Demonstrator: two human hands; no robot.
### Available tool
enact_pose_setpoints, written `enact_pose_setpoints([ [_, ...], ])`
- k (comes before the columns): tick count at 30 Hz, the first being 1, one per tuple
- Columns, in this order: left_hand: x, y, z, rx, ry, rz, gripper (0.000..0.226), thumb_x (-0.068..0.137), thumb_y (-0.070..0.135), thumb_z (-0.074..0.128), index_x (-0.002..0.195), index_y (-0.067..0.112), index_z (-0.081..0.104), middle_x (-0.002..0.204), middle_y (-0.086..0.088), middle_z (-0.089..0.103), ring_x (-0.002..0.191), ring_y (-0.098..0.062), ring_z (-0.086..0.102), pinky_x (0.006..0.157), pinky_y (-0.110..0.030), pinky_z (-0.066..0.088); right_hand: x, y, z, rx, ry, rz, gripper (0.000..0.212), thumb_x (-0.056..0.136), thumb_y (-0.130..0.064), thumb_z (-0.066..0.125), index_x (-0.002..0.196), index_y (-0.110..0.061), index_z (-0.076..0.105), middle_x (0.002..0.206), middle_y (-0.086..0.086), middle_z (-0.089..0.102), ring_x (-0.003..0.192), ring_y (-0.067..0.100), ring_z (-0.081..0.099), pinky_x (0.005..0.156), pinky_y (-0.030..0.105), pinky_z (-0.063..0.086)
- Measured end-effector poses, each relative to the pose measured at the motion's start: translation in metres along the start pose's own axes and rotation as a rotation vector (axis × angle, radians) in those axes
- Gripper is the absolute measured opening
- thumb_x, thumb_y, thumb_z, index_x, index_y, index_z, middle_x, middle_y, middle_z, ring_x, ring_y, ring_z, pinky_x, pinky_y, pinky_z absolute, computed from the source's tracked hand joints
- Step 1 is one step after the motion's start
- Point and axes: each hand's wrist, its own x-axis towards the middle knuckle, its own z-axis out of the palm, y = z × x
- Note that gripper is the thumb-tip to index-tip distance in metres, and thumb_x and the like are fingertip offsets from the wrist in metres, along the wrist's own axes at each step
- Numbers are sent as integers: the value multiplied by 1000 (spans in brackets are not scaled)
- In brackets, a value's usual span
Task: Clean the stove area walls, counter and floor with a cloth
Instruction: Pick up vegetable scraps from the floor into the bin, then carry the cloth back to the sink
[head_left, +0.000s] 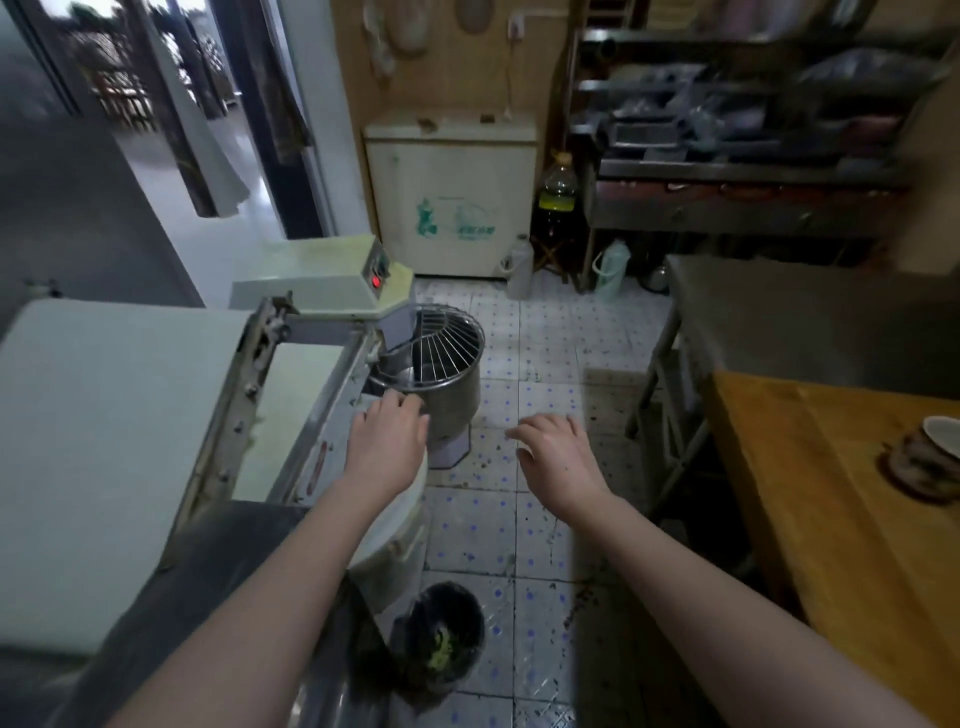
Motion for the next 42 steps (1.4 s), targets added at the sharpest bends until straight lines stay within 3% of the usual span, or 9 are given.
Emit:
enact_pose_setpoints([
  [7,1,-21,-95,57,64,-46,33,100,32,33,119,14,52,121,-12,52,112,-32,49,89,-42,39,22,-56,-85,-56,89,-97,31,92,-14,46,119,-22,59,126,-1,58,124,21,43,108,40,23],
  [12,-9,-66,-146,-67,35,-107,31,98,32,36,117,18,56,122,-11,52,114,-31,48,93,-43,38,36,-105,-120,-50,98,-157,33,93,-18,47,124,-25,57,128,-1,56,125,21,42,108,41,24],
  [20,-46,-163,-205,92,96,-283,33,98,34,34,118,20,57,125,-10,53,114,-30,50,93,-42,38,76,-202,-133,10,173,-313,33,90,-18,52,121,-26,59,129,-1,57,121,21,47,101,39,31],
  [25,-80,-207,-212,118,49,-431,33,98,34,34,119,22,56,127,-8,50,117,-28,48,95,-41,36,100,-260,-121,50,151,-490,31,93,-21,50,122,-25,59,128,0,57,120,22,47,99,39,32],
  [34,-170,-260,-222,219,85,-865,30,96,34,37,117,21,55,120,-8,51,112,-31,49,93,-42,37,139,-367,-62,187,-36,-889,32,92,-19,49,122,-23,58,130,2,56,120,24,48,102,38,33],
  [42,-294,-230,-225,191,110,-1295,32,99,35,34,116,19,55,119,-8,52,109,-29,51,92,-42,41,96,-444,-33,324,-169,-1233,33,88,-15,53,118,-20,63,122,2,62,116,24,52,95,32,35],
])
